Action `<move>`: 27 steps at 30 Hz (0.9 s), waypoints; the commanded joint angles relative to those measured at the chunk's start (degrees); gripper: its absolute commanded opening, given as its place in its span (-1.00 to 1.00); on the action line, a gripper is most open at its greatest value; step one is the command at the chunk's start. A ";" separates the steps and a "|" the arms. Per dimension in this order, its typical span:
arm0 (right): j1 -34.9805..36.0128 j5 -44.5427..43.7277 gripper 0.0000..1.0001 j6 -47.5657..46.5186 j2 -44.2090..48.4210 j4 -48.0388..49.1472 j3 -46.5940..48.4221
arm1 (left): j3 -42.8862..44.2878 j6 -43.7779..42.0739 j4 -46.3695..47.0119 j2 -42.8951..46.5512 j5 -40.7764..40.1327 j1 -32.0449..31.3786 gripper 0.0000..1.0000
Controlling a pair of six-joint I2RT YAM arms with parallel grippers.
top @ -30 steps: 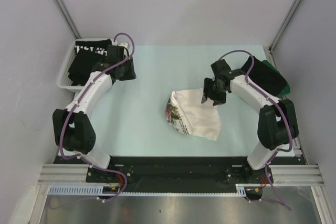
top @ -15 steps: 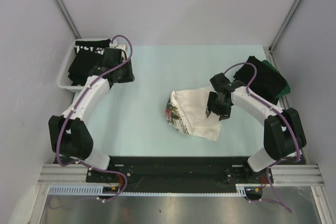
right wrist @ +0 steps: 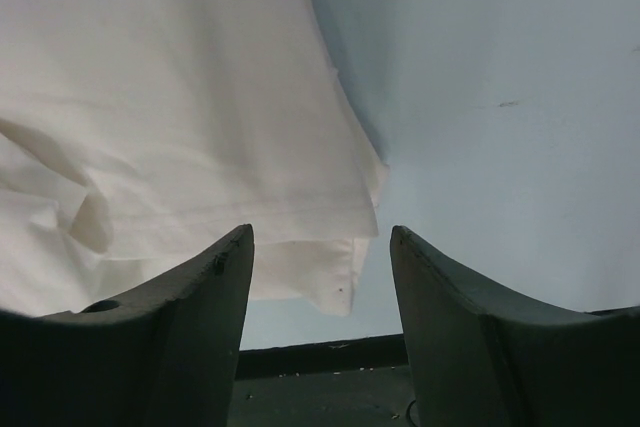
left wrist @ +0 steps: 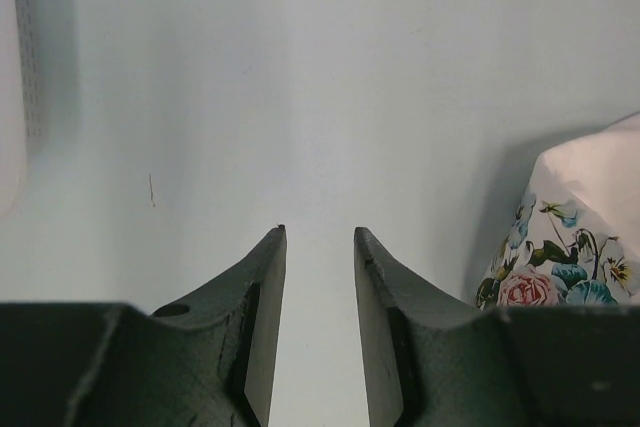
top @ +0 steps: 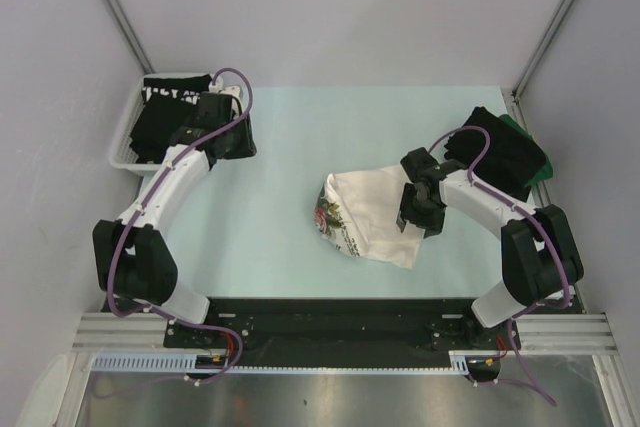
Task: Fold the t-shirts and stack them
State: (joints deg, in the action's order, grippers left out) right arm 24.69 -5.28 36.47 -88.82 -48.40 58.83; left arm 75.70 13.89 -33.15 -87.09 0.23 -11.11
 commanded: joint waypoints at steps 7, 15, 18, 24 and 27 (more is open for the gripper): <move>0.10 -1.49 0.20 0.88 0.22 1.38 -1.08 | 0.15 -1.23 1.42 2.19 -0.14 0.13 -0.24; -0.25 -1.84 0.18 0.88 -0.13 2.26 -2.57 | 0.85 -1.32 1.24 1.57 0.03 0.13 -0.23; -0.34 -1.49 0.17 0.71 -0.31 2.96 -3.19 | 1.29 -1.23 0.89 1.13 0.21 0.21 -0.24; -0.87 -1.05 0.04 0.53 -0.83 4.45 -4.07 | 1.99 -1.23 0.80 0.69 0.38 0.22 -0.24; -0.96 -0.87 -0.16 0.18 -0.92 4.98 -4.16 | 2.17 -1.23 0.63 0.69 0.38 0.21 -0.24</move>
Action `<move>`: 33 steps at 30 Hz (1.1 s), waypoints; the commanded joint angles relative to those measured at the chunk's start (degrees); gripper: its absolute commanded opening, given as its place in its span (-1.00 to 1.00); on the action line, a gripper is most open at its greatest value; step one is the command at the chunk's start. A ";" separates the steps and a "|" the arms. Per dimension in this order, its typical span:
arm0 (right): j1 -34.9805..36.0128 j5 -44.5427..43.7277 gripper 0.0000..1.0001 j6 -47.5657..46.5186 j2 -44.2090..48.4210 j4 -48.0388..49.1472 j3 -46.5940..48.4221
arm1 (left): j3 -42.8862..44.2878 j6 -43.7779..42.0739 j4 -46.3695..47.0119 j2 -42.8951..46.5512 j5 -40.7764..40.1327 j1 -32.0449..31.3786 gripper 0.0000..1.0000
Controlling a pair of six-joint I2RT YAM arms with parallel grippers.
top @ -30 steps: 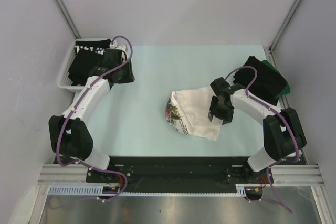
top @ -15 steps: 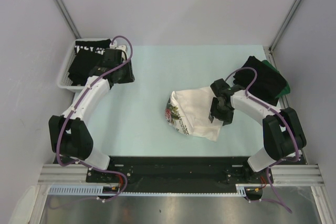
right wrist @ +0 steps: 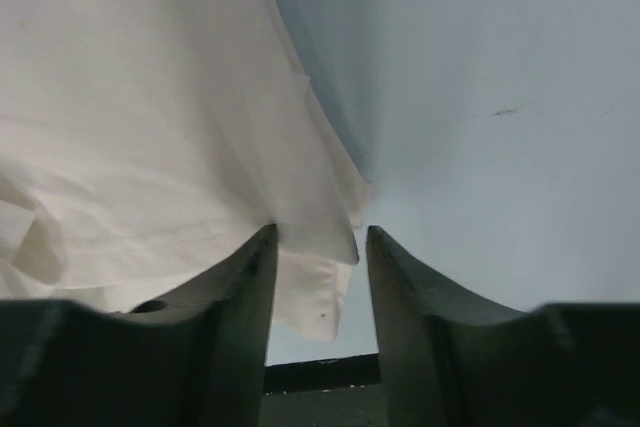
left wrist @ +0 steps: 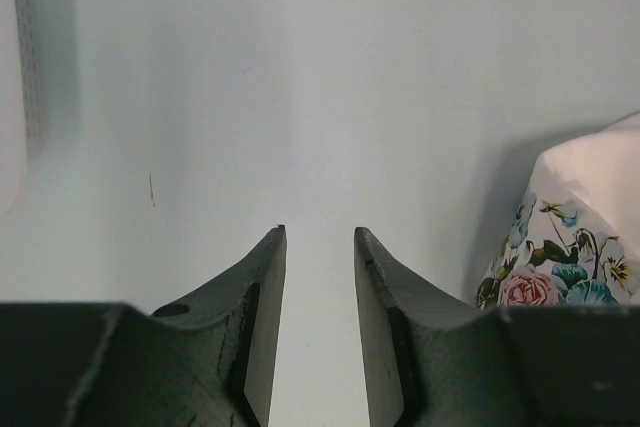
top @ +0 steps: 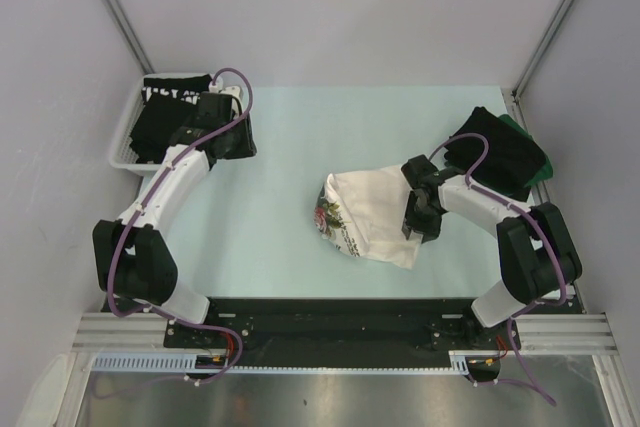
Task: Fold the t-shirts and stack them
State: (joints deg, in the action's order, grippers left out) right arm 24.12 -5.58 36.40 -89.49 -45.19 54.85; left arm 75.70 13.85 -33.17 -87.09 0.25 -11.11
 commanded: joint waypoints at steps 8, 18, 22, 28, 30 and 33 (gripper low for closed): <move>-0.48 -0.13 -0.85 -0.63 -0.77 3.00 -0.18 | 1.91 -1.45 0.56 0.87 0.19 0.21 -0.24; -1.18 3.21 -1.00 -0.63 2.47 6.25 1.13 | 2.26 -1.45 0.38 0.96 0.63 0.13 -0.24; -1.27 3.48 -1.00 -2.55 4.68 8.44 6.13 | 3.31 -1.45 -0.14 0.61 1.85 0.13 -0.24; -2.41 6.70 -1.00 -2.66 5.74 7.66 20.36 | 4.98 -1.54 -0.84 0.43 3.97 -0.57 -0.26; -1.80 8.39 -1.00 -2.48 4.95 7.48 26.69 | 5.42 -1.72 -1.02 0.43 3.62 -0.66 -0.26; 1.45 9.54 -1.00 -3.35 2.05 6.34 35.63 | 5.86 -1.89 -1.37 0.69 2.91 -0.66 -0.26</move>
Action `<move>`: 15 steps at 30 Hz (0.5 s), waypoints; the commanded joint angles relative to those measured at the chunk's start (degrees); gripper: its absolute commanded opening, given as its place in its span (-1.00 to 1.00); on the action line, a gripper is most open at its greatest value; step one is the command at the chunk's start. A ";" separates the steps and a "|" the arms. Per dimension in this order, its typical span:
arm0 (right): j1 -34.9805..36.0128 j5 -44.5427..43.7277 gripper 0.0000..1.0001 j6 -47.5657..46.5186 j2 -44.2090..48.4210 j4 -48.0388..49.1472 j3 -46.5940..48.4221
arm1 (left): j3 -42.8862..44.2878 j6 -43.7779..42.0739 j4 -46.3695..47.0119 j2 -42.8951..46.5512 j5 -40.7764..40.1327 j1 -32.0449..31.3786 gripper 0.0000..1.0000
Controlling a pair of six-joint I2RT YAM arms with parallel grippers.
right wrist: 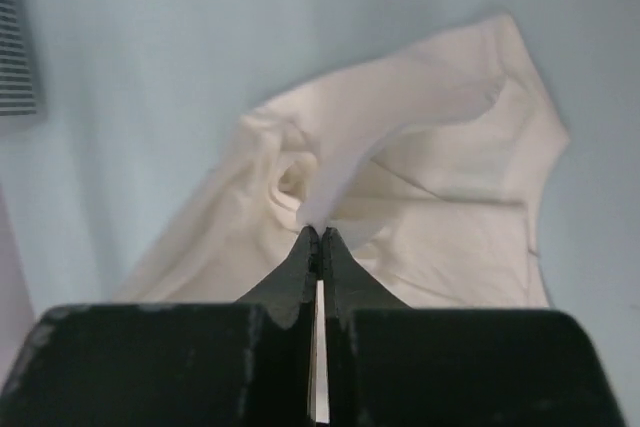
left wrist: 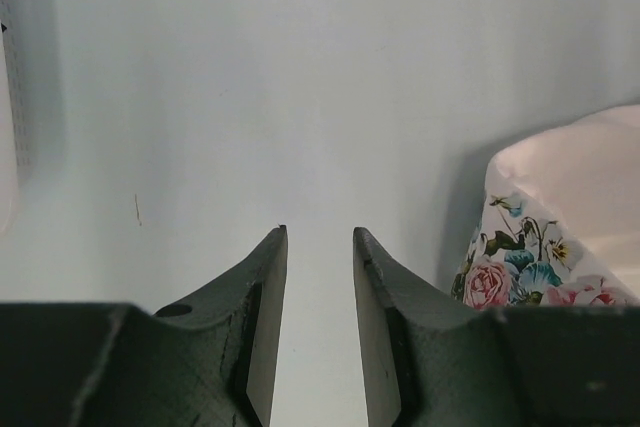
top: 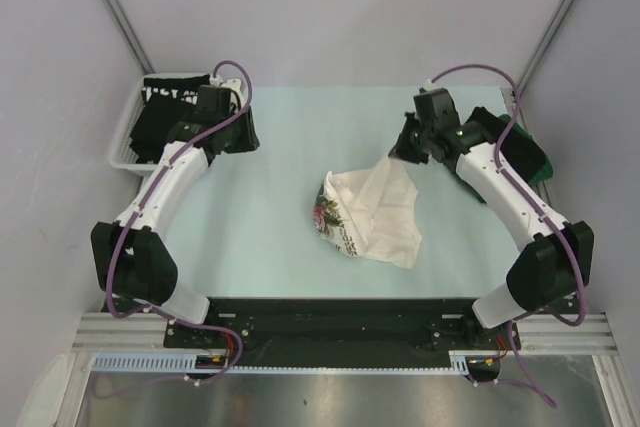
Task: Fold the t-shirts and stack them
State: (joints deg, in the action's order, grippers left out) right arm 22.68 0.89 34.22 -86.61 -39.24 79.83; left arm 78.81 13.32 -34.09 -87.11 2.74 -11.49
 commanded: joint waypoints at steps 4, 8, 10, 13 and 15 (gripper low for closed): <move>6.58 2.63 -1.00 -3.10 -6.10 -3.28 25.25 | 2.85 -1.46 -0.46 1.24 0.16 -0.29 -0.26; 8.87 1.14 -1.00 -5.03 -13.04 -9.00 42.91 | 2.76 -1.89 -0.46 2.12 -0.54 -0.29 -0.26; 8.96 1.75 -1.00 -5.21 -14.90 -11.28 52.03 | 2.41 -2.07 -0.46 2.47 -0.90 -0.29 -0.26; 9.05 3.58 -1.00 -4.60 -17.62 -12.61 59.97 | 1.62 -2.16 -0.11 2.73 -0.90 -0.29 -0.26; 9.05 5.08 -1.00 -3.99 -17.72 -11.13 60.88 | 1.26 -2.16 0.07 2.91 -0.64 -0.29 -0.25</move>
State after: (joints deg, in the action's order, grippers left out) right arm 31.86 3.27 30.41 -104.49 -50.39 133.71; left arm 79.20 12.49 -34.87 -87.11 2.13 -11.51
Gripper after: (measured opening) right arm 0.012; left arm 0.373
